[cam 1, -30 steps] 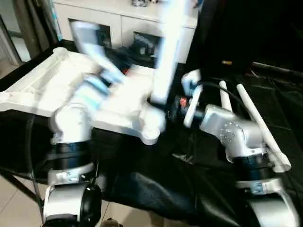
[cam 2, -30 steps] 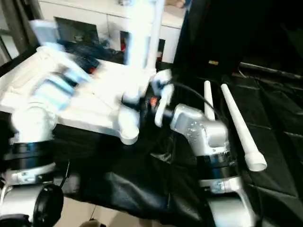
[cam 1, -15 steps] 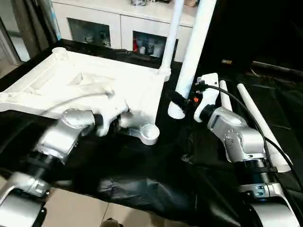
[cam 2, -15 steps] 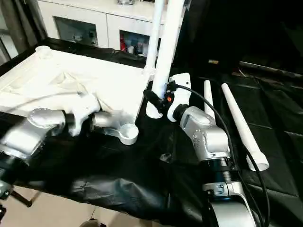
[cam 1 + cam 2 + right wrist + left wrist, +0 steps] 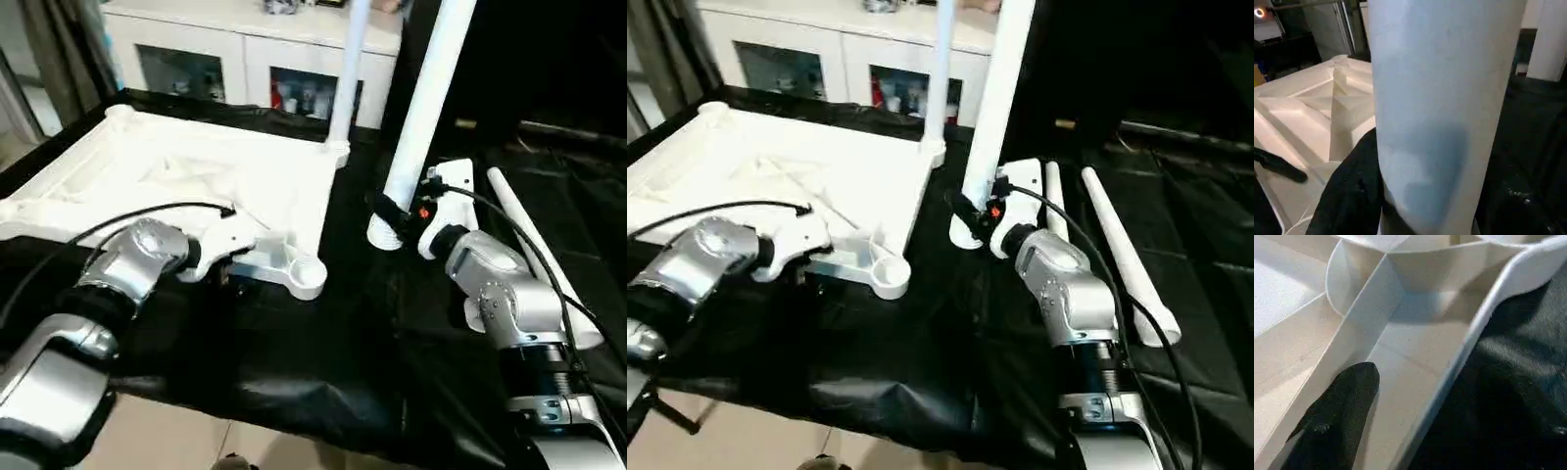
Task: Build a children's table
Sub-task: Insert table leg to table base
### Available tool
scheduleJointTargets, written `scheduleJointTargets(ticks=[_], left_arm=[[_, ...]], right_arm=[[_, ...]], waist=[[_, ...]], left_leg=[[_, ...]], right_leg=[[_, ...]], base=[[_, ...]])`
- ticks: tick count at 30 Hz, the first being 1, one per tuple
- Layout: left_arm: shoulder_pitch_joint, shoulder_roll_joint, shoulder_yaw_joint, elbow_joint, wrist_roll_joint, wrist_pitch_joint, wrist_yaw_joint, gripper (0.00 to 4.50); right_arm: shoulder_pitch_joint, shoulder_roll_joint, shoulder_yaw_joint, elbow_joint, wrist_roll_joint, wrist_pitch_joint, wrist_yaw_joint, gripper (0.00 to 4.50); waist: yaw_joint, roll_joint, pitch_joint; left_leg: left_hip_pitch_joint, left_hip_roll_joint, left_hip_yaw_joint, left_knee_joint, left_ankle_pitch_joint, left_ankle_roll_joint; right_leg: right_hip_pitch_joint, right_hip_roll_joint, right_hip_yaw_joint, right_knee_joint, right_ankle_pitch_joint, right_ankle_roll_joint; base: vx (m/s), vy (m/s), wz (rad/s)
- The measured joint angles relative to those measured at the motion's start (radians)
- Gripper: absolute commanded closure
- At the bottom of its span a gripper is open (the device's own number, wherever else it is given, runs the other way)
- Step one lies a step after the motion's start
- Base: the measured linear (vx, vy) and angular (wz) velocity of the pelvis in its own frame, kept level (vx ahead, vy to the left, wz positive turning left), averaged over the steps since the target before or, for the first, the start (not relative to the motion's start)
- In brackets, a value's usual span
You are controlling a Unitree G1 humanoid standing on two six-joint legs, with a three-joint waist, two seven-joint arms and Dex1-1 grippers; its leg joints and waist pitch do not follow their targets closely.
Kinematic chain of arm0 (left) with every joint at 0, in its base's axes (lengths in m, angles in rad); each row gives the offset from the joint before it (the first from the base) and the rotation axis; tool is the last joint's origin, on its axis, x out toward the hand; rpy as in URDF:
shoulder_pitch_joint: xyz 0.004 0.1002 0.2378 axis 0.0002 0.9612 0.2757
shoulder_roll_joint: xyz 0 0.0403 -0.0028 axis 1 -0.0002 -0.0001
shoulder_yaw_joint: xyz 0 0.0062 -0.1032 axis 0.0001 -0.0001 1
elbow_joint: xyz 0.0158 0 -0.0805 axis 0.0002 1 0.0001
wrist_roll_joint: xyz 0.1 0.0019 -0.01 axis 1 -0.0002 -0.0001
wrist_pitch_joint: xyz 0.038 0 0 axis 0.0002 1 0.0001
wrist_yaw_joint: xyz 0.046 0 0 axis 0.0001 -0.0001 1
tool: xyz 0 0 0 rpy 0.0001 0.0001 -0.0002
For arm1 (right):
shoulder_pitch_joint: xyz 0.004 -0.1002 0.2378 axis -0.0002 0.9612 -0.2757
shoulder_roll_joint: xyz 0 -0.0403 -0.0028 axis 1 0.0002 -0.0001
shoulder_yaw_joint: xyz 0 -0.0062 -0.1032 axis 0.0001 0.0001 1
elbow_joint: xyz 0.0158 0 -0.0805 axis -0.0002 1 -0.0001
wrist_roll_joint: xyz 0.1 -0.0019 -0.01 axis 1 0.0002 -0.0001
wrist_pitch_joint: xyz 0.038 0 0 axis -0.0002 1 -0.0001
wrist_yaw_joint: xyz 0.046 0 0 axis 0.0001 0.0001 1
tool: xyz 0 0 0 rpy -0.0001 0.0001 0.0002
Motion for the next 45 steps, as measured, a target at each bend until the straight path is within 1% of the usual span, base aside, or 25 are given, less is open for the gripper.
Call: scheduleJointTargets(ticks=[3,4,6,8,9,10,13,14,15,18,21,23,24,26,28,29,30,31,32,33,37,38,40,42,45], left_arm=[[-0.024,-0.018,0.009,0.066,-0.001,-0.021,-0.056,1.06],[-0.027,-0.017,0.012,0.074,0.000,-0.022,-0.069,1.16],[-0.032,-0.013,0.012,0.074,0.000,-0.013,-0.119,1.42],[-0.043,0.001,0.004,0.065,0.002,0.014,-0.191,1.43],[-0.049,0.008,-0.004,0.057,0.007,0.028,-0.240,1.69],[-0.054,0.010,-0.009,0.056,0.010,0.033,-0.266,1.69],[-0.060,0.010,-0.014,0.055,0.019,0.046,-0.299,1.97],[-0.062,0.010,-0.014,0.054,0.022,0.052,-0.314,1.97],[-0.063,0.010,-0.013,0.050,0.027,0.058,-0.334,2.26],[-0.062,0.010,-0.013,0.031,0.028,0.087,-0.367,2.36],[-0.055,0.000,0.004,0.015,0.014,0.126,-0.381,2.70],[-0.046,-0.017,0.023,0.001,0.001,0.165,-0.361,2.87],[-0.036,-0.031,0.041,-0.015,-0.009,0.204,-0.340,2.87],[-0.002,-0.057,0.076,-0.073,-0.030,0.303,-0.295,3.06],[0.022,-0.087,0.093,-0.135,-0.040,0.380,-0.256,3.24],[0.029,-0.099,0.097,-0.155,-0.047,0.407,-0.240,3.24],[0.046,-0.117,0.110,-0.192,-0.055,0.452,-0.208,3.37],[0.064,-0.130,0.125,-0.231,-0.060,0.493,-0.172,3.37],[0.077,-0.139,0.132,-0.262,-0.062,0.525,-0.140,3.51],[0.092,-0.147,0.141,-0.295,-0.065,0.558,-0.107,3.51],[0.156,-0.167,0.166,-0.418,-0.059,0.635,-0.029,3.64],[0.179,-0.168,0.167,-0.457,-0.056,0.631,-0.013,3.66],[0.233,-0.168,0.166,-0.524,-0.046,0.572,0.016,3.69],[0.269,-0.165,0.165,-0.545,-0.039,0.482,0.031,3.70],[0.285,-0.169,0.163,-0.549,-0.036,0.425,0.047,3.70]], right_arm=[[0.009,0.000,0.002,-0.002,0.000,0.000,-0.001,2.57],[0.011,0.000,0.003,-0.002,-0.001,0.000,-0.001,2.57],[0.017,0.000,0.007,-0.002,-0.005,0.000,-0.001,2.57],[0.018,0.000,0.016,-0.002,-0.011,0.000,0.000,2.57],[0.018,-0.001,0.018,-0.002,-0.011,-0.001,0.001,2.57],[0.018,-0.002,0.019,-0.002,-0.011,-0.001,0.001,2.57],[0.018,-0.006,0.027,-0.001,-0.024,-0.002,0.002,2.57],[0.018,-0.009,0.030,0.000,-0.027,-0.003,0.003,2.57],[0.018,-0.013,0.034,0.001,-0.033,-0.006,0.004,2.57],[0.017,-0.017,0.037,0.003,-0.042,-0.013,0.007,2.57],[0.017,-0.017,0.037,0.010,-0.044,-0.015,0.008,2.57],[0.017,-0.016,0.038,0.011,-0.044,-0.015,0.008,2.57],[0.017,-0.015,0.038,0.011,-0.044,-0.015,0.008,2.57],[0.017,-0.006,0.038,0.011,-0.042,-0.013,0.009,2.57],[0.017,0.005,0.043,0.010,-0.040,-0.012,0.010,2.57],[0.017,0.008,0.047,0.010,-0.040,-0.012,0.011,2.57],[0.020,0.010,0.052,0.011,-0.041,-0.022,0.015,2.57],[0.023,0.010,0.053,0.011,-0.041,-0.035,0.022,2.57],[0.023,0.010,0.054,0.011,-0.041,-0.043,0.026,2.57],[0.023,0.010,0.055,0.011,-0.041,-0.048,0.030,2.57],[0.023,0.009,0.056,0.026,-0.041,-0.049,0.045,2.57],[0.022,0.009,0.057,0.029,-0.040,-0.049,0.054,2.57],[0.022,0.006,0.057,0.041,-0.035,-0.046,0.075,2.57],[0.022,0.004,0.058,0.053,-0.030,-0.044,0.093,2.57],[0.015,0.003,0.062,0.067,-0.029,-0.044,0.103,2.57]], waist=[[-0.001,0.001,0.000],[-0.001,0.001,-0.001],[-0.001,0.002,-0.001],[-0.003,0.002,-0.001],[-0.003,0.003,-0.001],[-0.003,0.004,-0.001],[-0.002,0.005,-0.001],[-0.002,0.005,-0.001],[-0.001,0.005,-0.001],[-0.001,0.005,-0.001],[0.001,0.005,-0.001],[0.003,0.005,0.000],[0.003,0.005,0.000],[0.003,0.005,-0.001],[0.001,0.005,-0.001],[0.001,0.005,-0.001],[-0.003,0.005,-0.001],[-0.006,0.005,-0.001],[-0.009,0.005,-0.001],[-0.012,0.005,-0.001],[-0.017,0.005,-0.001],[-0.018,0.005,-0.001],[-0.018,0.005,-0.001],[-0.015,0.005,-0.001],[-0.009,0.004,-0.001]], left_leg=[[0.000,0.000,0.000,0.000,0.000,0.000],[0.000,0.000,0.000,0.000,0.000,0.000],[0.000,0.000,0.000,0.000,0.000,0.000],[0.000,0.000,0.000,0.000,0.000,0.000],[0.001,0.000,0.000,0.000,0.000,0.000],[0.001,0.000,0.000,0.000,0.000,0.000],[0.001,0.000,0.000,0.000,0.000,0.000],[0.001,0.000,0.000,0.000,0.000,0.000],[0.001,0.000,0.000,0.000,0.000,0.000],[0.001,0.000,0.000,0.000,0.000,0.000],[0.001,0.000,0.000,0.000,0.000,0.000],[0.000,0.000,0.000,0.000,0.000,0.000],[0.000,0.000,0.001,0.000,0.000,0.000],[0.000,0.000,0.001,0.000,0.000,0.000],[0.001,0.000,0.001,0.000,0.000,0.001],[0.000,0.000,0.001,0.000,0.000,0.001],[0.001,0.000,0.001,0.000,0.000,0.001],[0.001,0.000,0.001,0.000,0.000,0.001],[0.002,0.000,0.001,0.000,0.000,0.001],[0.003,0.000,0.001,0.000,0.000,0.001],[0.008,0.000,0.001,-0.001,0.000,0.000],[0.008,0.000,0.002,-0.001,0.000,0.001],[0.009,0.000,0.002,-0.001,0.000,0.001],[0.008,0.000,0.002,-0.002,0.000,0.001],[0.007,0.000,0.002,-0.002,0.000,0.001]], right_leg=[[0.000,0.000,0.000,0.000,0.000,0.000],[0.000,0.000,0.000,0.000,0.000,0.000],[0.000,0.000,0.000,0.000,0.000,0.000],[0.000,0.000,0.000,0.000,0.000,0.000],[0.000,0.000,0.000,0.000,0.000,0.000],[0.000,0.000,0.000,0.000,0.000,0.000],[0.000,0.000,0.000,0.000,0.000,0.000],[0.000,0.000,0.000,0.000,0.000,0.000],[0.000,0.000,0.000,0.000,0.000,0.000],[0.000,0.000,0.000,0.000,0.000,-0.001],[0.000,0.000,0.000,0.000,0.000,-0.001],[0.000,0.000,0.000,0.000,0.000,-0.001],[0.000,-0.001,0.000,0.000,0.000,-0.001],[0.001,-0.001,0.000,0.000,0.000,-0.001],[0.001,-0.001,0.000,0.000,0.000,-0.001],[0.001,-0.001,0.000,0.000,0.001,-0.001],[0.001,-0.001,0.000,0.000,0.001,-0.002],[0.001,-0.001,0.000,0.000,0.001,-0.002],[0.001,-0.001,0.000,0.000,0.001,-0.002],[0.001,-0.001,0.000,0.000,0.001,-0.002],[0.005,0.000,0.000,0.000,0.001,-0.002],[0.005,0.000,0.000,-0.001,0.001,-0.002],[0.005,-0.001,0.000,-0.001,0.000,0.000],[0.005,-0.001,0.000,-0.001,-0.002,0.003],[0.004,-0.001,0.000,-0.001,-0.002,0.003]], base=[[0.000,0.000,0.00],[0.000,0.000,0.00],[0.000,0.000,0.00],[0.000,0.000,0.00],[0.000,0.000,0.00],[0.000,0.000,0.00],[0.000,0.000,0.00],[0.000,0.000,0.00],[0.000,0.000,0.00],[0.000,0.000,0.00],[0.000,0.000,0.00],[0.000,0.000,0.00],[0.000,0.000,0.00],[0.000,0.000,0.00],[0.000,0.000,0.00],[0.000,0.000,0.00],[0.000,0.000,0.00],[0.000,0.000,0.00],[0.000,0.000,0.00],[0.000,0.000,0.00],[0.000,0.000,0.00],[0.000,0.000,0.00],[0.000,0.000,0.00],[0.000,0.000,0.00],[0.000,0.000,0.00]])
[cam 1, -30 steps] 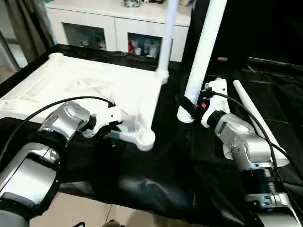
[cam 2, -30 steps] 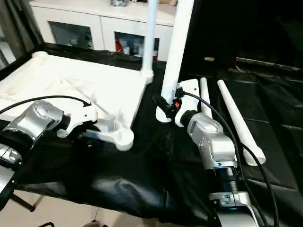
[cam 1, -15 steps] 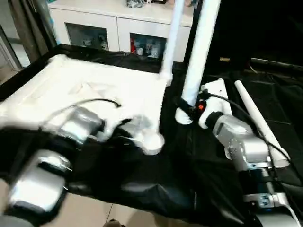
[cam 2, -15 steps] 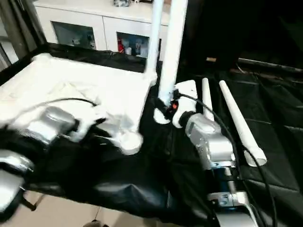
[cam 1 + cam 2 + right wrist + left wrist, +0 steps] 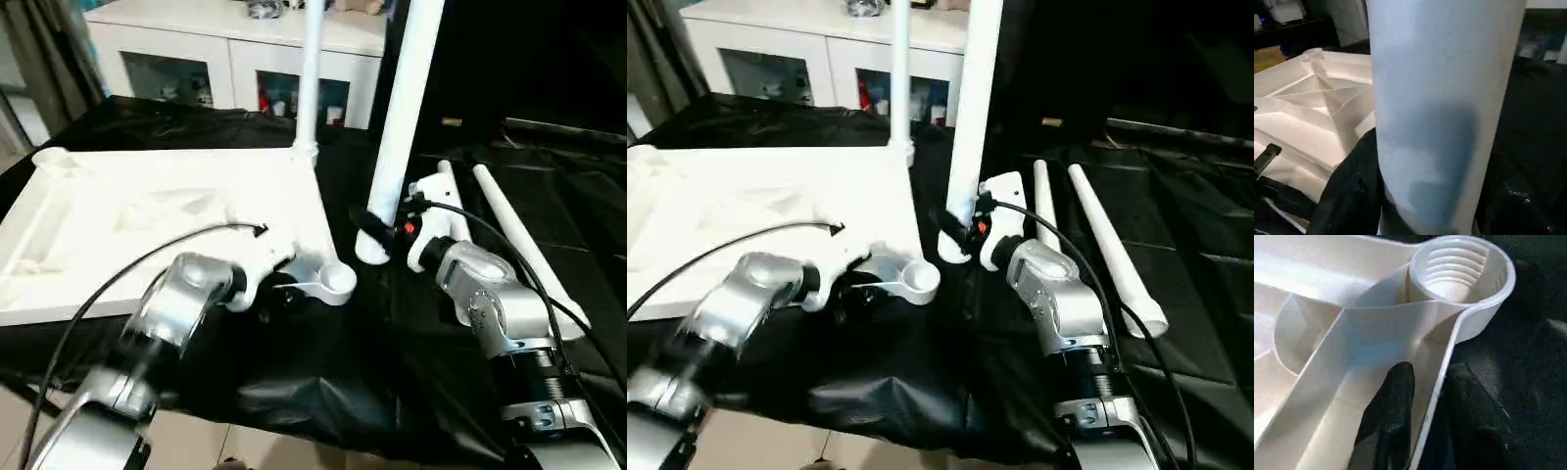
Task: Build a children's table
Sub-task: Insert table leg to table base
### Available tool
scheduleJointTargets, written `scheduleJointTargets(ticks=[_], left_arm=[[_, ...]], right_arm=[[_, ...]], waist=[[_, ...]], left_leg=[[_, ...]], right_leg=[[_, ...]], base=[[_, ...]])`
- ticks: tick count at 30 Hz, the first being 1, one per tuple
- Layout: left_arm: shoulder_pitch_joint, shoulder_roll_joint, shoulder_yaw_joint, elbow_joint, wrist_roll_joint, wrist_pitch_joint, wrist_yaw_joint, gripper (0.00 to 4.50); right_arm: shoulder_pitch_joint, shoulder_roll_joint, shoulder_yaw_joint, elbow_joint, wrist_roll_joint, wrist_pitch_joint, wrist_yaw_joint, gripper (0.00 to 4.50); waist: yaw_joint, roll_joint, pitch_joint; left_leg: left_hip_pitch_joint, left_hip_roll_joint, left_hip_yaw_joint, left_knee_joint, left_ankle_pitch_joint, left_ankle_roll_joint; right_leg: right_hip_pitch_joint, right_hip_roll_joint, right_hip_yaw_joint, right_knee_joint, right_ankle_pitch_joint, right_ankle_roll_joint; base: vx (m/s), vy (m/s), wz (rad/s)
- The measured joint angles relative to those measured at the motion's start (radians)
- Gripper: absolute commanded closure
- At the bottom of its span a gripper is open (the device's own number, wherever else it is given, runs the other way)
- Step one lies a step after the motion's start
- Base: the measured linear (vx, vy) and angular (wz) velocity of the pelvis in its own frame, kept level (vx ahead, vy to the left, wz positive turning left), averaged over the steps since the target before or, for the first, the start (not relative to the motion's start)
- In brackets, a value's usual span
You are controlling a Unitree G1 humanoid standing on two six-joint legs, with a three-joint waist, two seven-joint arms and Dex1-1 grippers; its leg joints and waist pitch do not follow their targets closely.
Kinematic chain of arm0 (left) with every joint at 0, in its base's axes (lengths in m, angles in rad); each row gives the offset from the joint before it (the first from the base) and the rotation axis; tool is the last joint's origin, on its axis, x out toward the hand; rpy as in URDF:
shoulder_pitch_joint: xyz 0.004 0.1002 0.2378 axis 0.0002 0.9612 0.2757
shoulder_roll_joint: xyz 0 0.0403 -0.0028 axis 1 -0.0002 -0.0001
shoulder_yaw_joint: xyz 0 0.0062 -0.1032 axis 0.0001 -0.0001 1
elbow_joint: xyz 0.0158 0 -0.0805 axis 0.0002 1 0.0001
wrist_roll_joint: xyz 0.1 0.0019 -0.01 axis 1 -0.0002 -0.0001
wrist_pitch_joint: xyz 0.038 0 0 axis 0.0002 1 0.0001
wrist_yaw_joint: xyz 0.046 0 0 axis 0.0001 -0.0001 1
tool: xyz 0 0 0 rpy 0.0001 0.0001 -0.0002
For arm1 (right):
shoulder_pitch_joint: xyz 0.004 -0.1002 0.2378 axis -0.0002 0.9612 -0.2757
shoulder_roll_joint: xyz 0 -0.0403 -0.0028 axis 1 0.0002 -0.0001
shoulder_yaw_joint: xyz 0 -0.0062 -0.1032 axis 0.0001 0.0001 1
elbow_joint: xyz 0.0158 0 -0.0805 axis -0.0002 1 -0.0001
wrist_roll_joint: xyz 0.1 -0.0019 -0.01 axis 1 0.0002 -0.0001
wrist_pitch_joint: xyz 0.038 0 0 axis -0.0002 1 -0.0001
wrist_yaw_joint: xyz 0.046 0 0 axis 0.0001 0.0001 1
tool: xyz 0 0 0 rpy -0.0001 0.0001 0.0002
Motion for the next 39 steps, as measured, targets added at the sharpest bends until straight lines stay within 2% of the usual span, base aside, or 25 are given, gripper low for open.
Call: scheduleJointTargets(ticks=[7,8,12,15,19,31,32,34,35,39], left_arm=[[0.014,-0.043,-0.002,-0.020,0.016,-0.028,0.080,3.70],[0.013,-0.045,-0.002,-0.012,0.016,-0.056,0.083,3.14],[0.006,-0.001,-0.009,0.003,0.011,-0.148,0.006,2.77],[-0.031,0.013,-0.013,0.004,0.004,-0.185,-0.042,2.51],[-0.077,0.050,-0.022,0.018,0.003,-0.208,-0.105,2.52],[-0.142,0.076,-0.050,0.213,0.024,-0.299,-0.200,2.52],[-0.144,0.074,-0.050,0.226,0.025,-0.305,-0.200,2.70],[-0.149,0.073,-0.048,0.271,0.028,-0.340,-0.183,2.70],[-0.151,0.073,-0.048,0.287,0.032,-0.349,-0.177,2.99],[-0.159,0.072,-0.047,0.319,0.035,-0.371,-0.179,3.31]], right_arm=[[-0.023,0.000,0.002,0.032,0.003,0.000,0.027,2.57],[-0.023,-0.001,0.002,0.036,0.003,0.000,0.033,2.57],[-0.023,-0.010,0.003,0.058,0.002,0.000,0.057,2.57],[-0.024,-0.010,0.009,0.058,0.003,0.001,0.068,2.57],[-0.024,-0.014,0.015,0.057,0.004,0.004,0.082,2.57],[-0.024,-0.022,0.015,0.052,0.004,0.013,0.098,2.57],[-0.024,-0.022,0.015,0.052,0.004,0.013,0.098,2.57],[-0.024,-0.022,0.015,0.051,0.004,0.014,0.100,2.57],[-0.024,-0.023,0.015,0.050,0.004,0.014,0.100,2.57],[-0.021,-0.028,0.015,0.036,0.004,0.021,0.102,2.57]], waist=[[0.007,-0.002,0.001],[0.007,-0.002,0.001],[0.013,-0.001,0.001],[0.014,-0.002,0.001],[0.009,-0.001,0.000],[0.008,0.002,0.001],[0.008,0.002,0.001],[0.008,0.002,0.001],[0.008,0.002,0.001],[0.009,0.003,0.001]], left_leg=[[-0.004,0.000,0.000,0.000,0.000,0.001],[-0.006,0.000,0.000,0.000,0.000,0.001],[-0.010,0.001,-0.001,0.000,0.000,0.001],[-0.011,0.000,-0.001,0.001,0.000,0.003],[-0.009,0.000,-0.001,0.000,0.000,0.002],[-0.009,0.000,-0.001,0.000,0.000,0.002],[-0.009,0.000,-0.001,0.000,0.000,0.002],[-0.009,0.000,-0.001,0.000,0.000,0.002],[-0.009,0.000,-0.001,0.000,0.000,0.002],[-0.009,0.000,-0.001,0.000,0.000,0.002]], right_leg=[[-0.003,0.000,0.000,-0.001,0.002,-0.003],[-0.004,0.000,0.000,-0.001,0.002,-0.003],[-0.007,0.000,-0.002,-0.001,0.002,-0.003],[-0.007,0.000,-0.002,-0.002,0.002,-0.003],[-0.007,0.000,-0.002,-0.001,0.002,-0.003],[-0.007,0.000,-0.002,-0.001,0.002,-0.004],[-0.007,0.000,-0.002,-0.001,0.002,-0.004],[-0.007,0.000,-0.002,-0.001,0.002,-0.004],[-0.007,0.000,-0.002,-0.001,0.002,-0.004],[-0.006,0.000,-0.002,-0.001,0.002,-0.004]], base=[[0.000,0.000,0.00],[0.000,0.000,0.00],[0.000,0.000,0.00],[0.000,0.000,0.00],[0.000,0.000,0.00],[0.000,0.000,0.00],[0.000,0.000,0.00],[0.000,0.000,0.00],[0.000,0.000,0.00],[0.000,0.000,0.00]])
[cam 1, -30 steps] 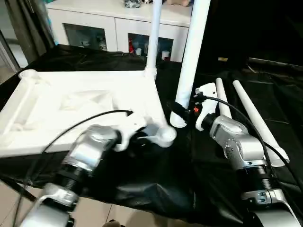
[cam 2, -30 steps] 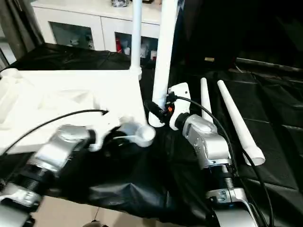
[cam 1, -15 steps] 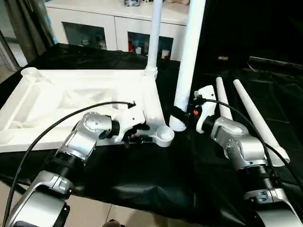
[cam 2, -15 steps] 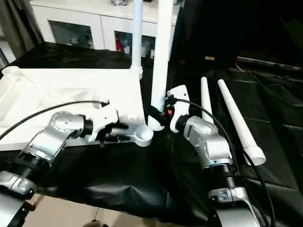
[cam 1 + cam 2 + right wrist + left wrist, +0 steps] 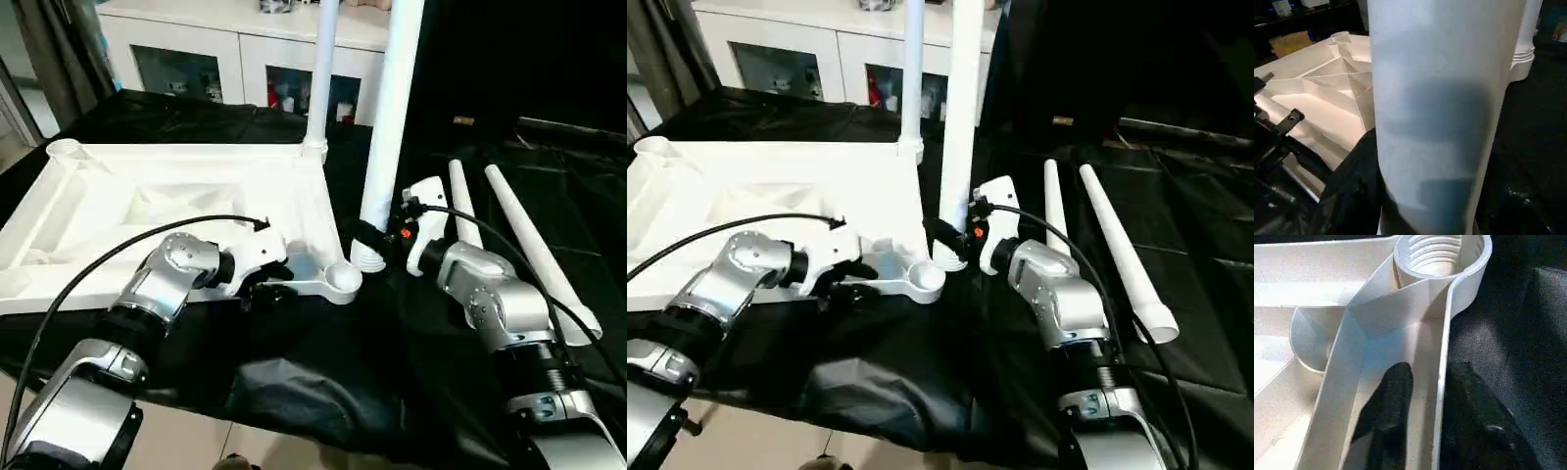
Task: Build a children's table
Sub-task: Insert table leg to table base
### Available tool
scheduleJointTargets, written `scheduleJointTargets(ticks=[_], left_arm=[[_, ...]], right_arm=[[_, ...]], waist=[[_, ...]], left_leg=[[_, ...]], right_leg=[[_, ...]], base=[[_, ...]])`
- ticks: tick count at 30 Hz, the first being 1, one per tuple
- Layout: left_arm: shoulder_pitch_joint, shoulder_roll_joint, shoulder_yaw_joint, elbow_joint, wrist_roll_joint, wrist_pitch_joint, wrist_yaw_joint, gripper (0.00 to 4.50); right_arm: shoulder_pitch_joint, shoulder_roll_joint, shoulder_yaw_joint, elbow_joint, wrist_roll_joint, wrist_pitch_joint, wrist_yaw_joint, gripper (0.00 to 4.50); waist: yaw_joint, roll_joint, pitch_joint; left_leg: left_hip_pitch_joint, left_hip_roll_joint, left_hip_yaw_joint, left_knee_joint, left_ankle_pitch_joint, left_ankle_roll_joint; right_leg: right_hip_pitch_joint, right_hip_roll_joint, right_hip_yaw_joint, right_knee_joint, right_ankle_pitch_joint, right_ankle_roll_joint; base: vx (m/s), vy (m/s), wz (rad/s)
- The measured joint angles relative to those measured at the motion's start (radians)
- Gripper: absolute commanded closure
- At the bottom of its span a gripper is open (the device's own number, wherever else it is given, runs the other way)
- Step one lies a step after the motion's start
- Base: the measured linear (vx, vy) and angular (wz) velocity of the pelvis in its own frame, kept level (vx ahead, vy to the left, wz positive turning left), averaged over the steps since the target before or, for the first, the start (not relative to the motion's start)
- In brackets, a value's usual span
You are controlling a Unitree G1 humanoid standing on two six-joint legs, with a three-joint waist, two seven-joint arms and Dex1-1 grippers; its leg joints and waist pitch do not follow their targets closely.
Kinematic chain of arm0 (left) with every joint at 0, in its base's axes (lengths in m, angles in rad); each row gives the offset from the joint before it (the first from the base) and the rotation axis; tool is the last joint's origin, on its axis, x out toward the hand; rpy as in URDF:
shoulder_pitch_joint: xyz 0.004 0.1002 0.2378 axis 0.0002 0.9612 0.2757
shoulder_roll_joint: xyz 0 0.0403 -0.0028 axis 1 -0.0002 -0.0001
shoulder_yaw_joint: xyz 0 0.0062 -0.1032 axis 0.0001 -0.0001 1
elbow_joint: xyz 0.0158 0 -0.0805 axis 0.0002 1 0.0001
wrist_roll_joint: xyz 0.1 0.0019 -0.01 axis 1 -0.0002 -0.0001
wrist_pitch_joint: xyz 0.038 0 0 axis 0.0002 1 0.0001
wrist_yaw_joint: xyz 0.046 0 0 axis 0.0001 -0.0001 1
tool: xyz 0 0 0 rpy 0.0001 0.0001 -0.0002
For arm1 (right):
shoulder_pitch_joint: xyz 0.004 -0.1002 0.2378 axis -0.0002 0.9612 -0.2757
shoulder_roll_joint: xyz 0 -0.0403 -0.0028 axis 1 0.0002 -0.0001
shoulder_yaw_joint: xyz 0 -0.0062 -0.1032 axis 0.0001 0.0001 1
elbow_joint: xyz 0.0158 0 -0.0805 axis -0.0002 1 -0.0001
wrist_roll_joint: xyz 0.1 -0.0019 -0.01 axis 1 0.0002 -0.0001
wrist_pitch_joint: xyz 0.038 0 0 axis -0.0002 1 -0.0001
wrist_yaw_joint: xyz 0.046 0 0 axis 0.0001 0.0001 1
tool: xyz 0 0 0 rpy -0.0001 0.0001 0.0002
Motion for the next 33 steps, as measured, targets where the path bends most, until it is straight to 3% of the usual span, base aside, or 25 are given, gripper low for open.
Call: scheduleJointTargets(ticks=[13,22,28,33], left_arm=[[-0.011,-0.020,0.021,0.044,-0.018,-0.011,-0.042,4.32],[0.002,-0.042,0.043,0.022,-0.032,0.055,-0.049,4.47],[0.074,-0.077,0.061,-0.085,-0.032,0.111,0.033,4.50],[0.130,-0.095,0.070,-0.178,-0.032,0.148,0.083,4.50]], right_arm=[[0.001,0.000,0.000,-0.007,0.002,0.013,0.003,2.57],[0.002,-0.003,0.004,-0.006,0.002,0.011,0.041,2.57],[-0.004,-0.004,0.009,0.039,0.001,-0.005,0.066,2.57],[-0.028,0.003,0.009,0.117,-0.004,-0.028,0.072,2.57]], waist=[[0.001,0.001,-0.001],[-0.007,0.007,-0.003],[-0.014,0.020,-0.011],[-0.017,0.021,-0.011]], left_leg=[[0.001,0.000,0.000,0.000,0.000,0.000],[0.002,0.000,0.001,0.000,0.000,0.000],[0.003,0.000,0.002,0.000,0.000,0.001],[0.005,0.000,0.003,-0.002,0.000,0.001]], right_leg=[[0.001,0.000,0.000,0.000,0.001,-0.001],[0.001,0.000,0.001,0.000,0.001,-0.001],[0.001,0.000,0.002,0.000,0.000,-0.001],[0.001,0.000,0.002,0.000,-0.002,0.004]], base=[[0.000,0.000,0.00],[0.000,0.000,0.00],[0.000,0.000,0.00],[0.000,0.000,0.00]])
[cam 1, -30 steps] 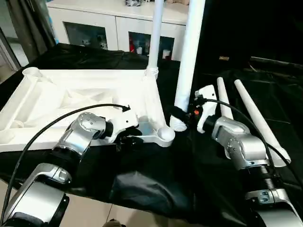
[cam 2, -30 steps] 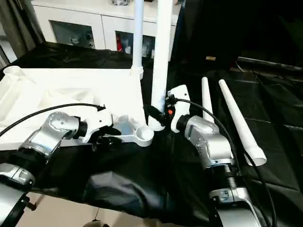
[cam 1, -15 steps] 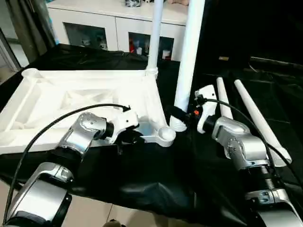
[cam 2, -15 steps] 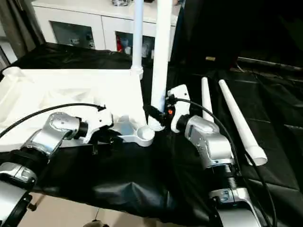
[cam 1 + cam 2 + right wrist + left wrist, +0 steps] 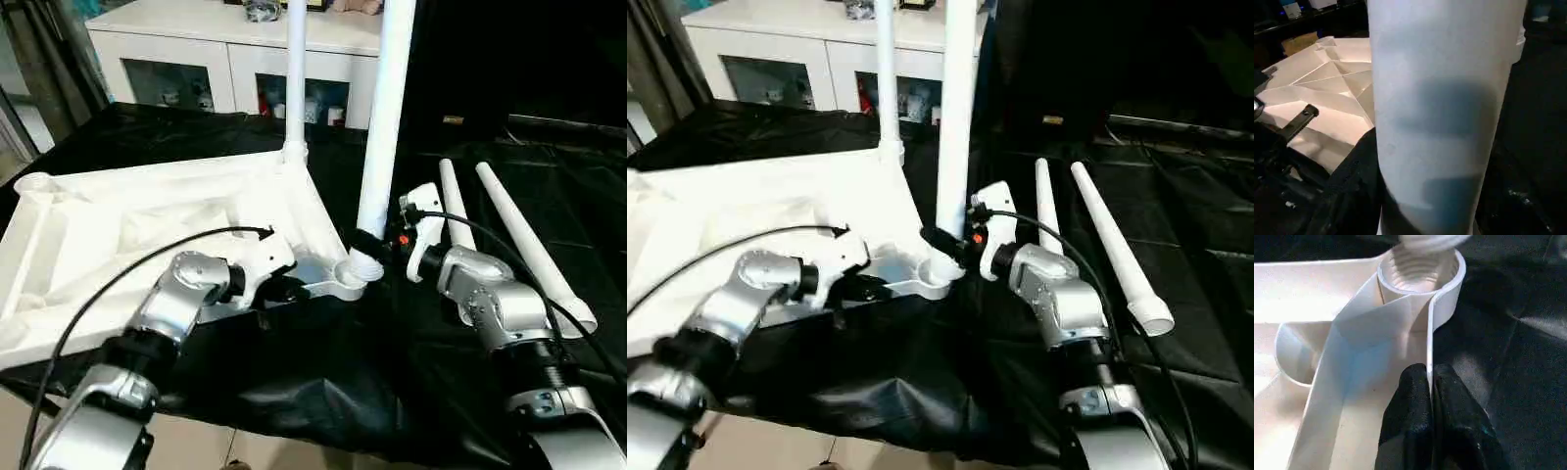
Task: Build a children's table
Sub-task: Insert table leg to table base
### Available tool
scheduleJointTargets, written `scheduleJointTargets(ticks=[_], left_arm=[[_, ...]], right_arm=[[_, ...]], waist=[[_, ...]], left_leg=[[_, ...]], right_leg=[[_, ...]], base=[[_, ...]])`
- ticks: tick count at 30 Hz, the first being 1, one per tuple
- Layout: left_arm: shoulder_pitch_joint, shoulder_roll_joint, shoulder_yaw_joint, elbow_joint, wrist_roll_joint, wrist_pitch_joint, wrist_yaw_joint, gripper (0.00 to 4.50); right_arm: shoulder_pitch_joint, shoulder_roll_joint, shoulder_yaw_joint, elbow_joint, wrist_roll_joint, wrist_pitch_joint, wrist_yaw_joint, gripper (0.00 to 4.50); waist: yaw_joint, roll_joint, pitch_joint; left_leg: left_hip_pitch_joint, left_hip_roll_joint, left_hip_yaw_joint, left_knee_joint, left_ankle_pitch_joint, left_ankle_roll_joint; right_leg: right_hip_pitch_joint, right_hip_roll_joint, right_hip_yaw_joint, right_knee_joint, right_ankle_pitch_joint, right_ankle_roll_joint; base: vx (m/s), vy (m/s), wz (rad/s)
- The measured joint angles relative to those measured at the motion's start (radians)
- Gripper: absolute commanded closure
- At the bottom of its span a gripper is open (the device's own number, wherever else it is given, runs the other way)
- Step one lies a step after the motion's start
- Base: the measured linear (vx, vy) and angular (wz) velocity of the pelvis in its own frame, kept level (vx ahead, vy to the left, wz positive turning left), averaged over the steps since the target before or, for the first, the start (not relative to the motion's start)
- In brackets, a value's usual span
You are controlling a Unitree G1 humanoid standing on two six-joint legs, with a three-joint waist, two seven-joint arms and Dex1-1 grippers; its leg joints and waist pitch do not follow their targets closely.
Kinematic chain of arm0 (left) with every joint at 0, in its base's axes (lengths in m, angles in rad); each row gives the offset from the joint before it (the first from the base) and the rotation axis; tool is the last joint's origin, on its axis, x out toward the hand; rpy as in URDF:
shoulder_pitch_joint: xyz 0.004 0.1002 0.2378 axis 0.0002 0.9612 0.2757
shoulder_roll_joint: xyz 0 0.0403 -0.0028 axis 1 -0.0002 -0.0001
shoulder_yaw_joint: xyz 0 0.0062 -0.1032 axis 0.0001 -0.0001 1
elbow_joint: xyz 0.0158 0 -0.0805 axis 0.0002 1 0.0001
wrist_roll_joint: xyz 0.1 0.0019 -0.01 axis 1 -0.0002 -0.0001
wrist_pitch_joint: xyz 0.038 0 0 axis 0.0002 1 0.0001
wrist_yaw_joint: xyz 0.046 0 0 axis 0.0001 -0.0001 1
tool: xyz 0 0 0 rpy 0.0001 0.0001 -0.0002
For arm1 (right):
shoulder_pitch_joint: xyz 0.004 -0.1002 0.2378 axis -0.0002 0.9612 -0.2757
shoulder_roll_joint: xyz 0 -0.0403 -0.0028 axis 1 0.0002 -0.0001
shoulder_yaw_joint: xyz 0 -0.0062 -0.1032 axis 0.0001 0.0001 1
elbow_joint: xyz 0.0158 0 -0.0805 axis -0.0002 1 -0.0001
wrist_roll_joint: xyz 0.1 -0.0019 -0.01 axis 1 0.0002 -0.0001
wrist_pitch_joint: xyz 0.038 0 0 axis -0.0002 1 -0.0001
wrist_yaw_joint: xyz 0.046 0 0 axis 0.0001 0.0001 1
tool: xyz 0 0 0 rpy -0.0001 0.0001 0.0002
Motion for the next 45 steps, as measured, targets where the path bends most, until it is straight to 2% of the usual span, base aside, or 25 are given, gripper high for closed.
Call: scheduleJointTargets(ticks=[11,16,20,28,31,34,36,45], left_arm=[[0.041,-0.004,0.007,-0.091,0.000,0.063,0.019,4.50],[0.043,0.013,0.005,-0.106,0.002,0.086,0.019,4.50],[0.043,0.015,0.005,-0.111,0.002,0.107,0.019,4.50],[0.038,0.013,0.005,-0.106,0.002,0.119,0.023,4.50],[0.035,0.008,0.005,-0.107,0.001,0.127,0.026,4.50],[0.032,-0.001,0.006,-0.105,0.001,0.130,0.041,4.50],[0.029,-0.007,0.005,-0.101,0.002,0.130,0.047,4.50],[0.023,-0.015,0.000,-0.082,0.002,0.119,0.049,4.50]], right_arm=[[-0.060,0.035,0.020,0.128,-0.037,-0.113,0.014,2.57],[-0.069,0.040,0.042,0.177,-0.060,-0.148,0.020,2.57],[-0.082,0.046,0.046,0.202,-0.075,-0.162,0.026,2.57],[-0.083,0.047,0.042,0.217,-0.077,-0.180,0.031,2.57],[-0.080,0.048,0.021,0.228,-0.059,-0.179,0.033,2.57],[-0.057,0.065,-0.034,0.248,-0.019,-0.186,0.023,2.57],[-0.027,0.083,-0.073,0.253,0.017,-0.222,0.005,2.57],[0.071,0.134,-0.146,0.250,0.085,-0.354,-0.010,2.57]], waist=[[-0.006,-0.003,0.001],[-0.010,-0.009,0.001],[-0.012,-0.014,0.000],[-0.011,-0.016,0.000],[-0.010,-0.016,0.000],[-0.009,-0.016,0.000],[-0.007,-0.015,0.000],[-0.005,-0.011,-0.002]], left_leg=[[-0.001,0.000,0.001,0.000,-0.001,0.002],[0.000,0.000,0.001,0.000,-0.001,0.002],[0.001,0.000,0.001,0.000,-0.001,0.002],[0.003,0.000,0.001,0.000,-0.001,0.002],[0.003,0.000,0.001,0.000,-0.001,0.002],[0.003,0.000,0.001,-0.001,-0.001,0.002],[0.003,0.000,0.001,-0.001,-0.001,0.002],[0.005,0.000,0.001,-0.003,-0.001,0.002]], right_leg=[[0.000,0.000,0.000,0.000,-0.002,0.001],[0.000,0.000,0.000,0.000,-0.003,0.002],[0.000,0.000,0.000,0.000,-0.003,0.002],[0.001,0.000,0.000,0.000,-0.003,0.002],[0.001,0.000,0.001,0.000,-0.003,0.002],[0.001,0.000,0.001,0.000,-0.003,0.002],[0.001,0.000,0.000,0.000,-0.003,0.002],[0.005,0.000,0.000,-0.004,-0.003,0.002]], base=[[0.000,0.000,0.00],[0.000,0.000,0.00],[0.000,0.000,0.00],[0.000,0.000,0.00],[0.000,0.000,0.00],[0.000,0.000,0.00],[0.000,0.000,0.00],[0.000,0.000,0.00]])
